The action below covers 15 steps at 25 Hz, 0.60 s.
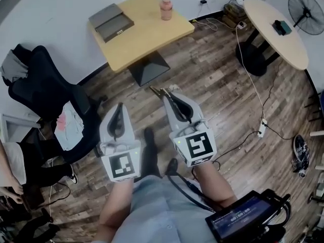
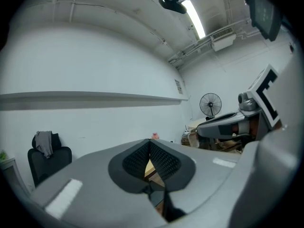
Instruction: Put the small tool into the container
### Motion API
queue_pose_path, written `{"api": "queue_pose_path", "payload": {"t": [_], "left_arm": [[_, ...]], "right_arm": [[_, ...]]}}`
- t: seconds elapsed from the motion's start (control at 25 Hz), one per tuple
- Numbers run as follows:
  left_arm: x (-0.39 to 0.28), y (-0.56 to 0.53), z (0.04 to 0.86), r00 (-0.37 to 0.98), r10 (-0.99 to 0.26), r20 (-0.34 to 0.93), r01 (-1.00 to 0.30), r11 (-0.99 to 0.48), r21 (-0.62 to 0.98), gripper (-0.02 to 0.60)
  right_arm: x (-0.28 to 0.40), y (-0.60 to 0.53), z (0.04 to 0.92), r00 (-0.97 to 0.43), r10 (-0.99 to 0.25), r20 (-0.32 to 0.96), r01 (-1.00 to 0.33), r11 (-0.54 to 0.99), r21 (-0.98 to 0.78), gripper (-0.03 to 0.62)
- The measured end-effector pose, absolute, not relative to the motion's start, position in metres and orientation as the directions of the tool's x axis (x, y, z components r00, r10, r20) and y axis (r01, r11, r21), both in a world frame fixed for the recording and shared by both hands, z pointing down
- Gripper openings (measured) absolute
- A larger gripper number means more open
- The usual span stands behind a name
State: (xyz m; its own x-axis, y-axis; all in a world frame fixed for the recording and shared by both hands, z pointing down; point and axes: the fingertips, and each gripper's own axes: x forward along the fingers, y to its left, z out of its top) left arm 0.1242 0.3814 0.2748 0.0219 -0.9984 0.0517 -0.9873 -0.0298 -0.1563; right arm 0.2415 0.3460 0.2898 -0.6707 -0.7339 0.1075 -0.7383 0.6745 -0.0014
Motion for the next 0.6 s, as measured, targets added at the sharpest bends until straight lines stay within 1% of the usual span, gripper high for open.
{"api": "queue_pose_path", "payload": {"t": [0.28,0.6], "left_arm": [[0.075,0.279,0.275,0.057,-0.998,0.027,-0.985,-0.061,-0.159,0.009],[0.008,0.182,0.257,0.083,-0.996,-0.008,-0.984,-0.081,-0.161,0.009]], "right_arm": [[0.191,0.243,0.288,-0.654,-0.748,0.111,-0.752,0.659,0.016,0.026],[0.121,0.145,0.257,-0.647,-0.760,0.066,-0.758,0.650,0.053,0.026]]}}
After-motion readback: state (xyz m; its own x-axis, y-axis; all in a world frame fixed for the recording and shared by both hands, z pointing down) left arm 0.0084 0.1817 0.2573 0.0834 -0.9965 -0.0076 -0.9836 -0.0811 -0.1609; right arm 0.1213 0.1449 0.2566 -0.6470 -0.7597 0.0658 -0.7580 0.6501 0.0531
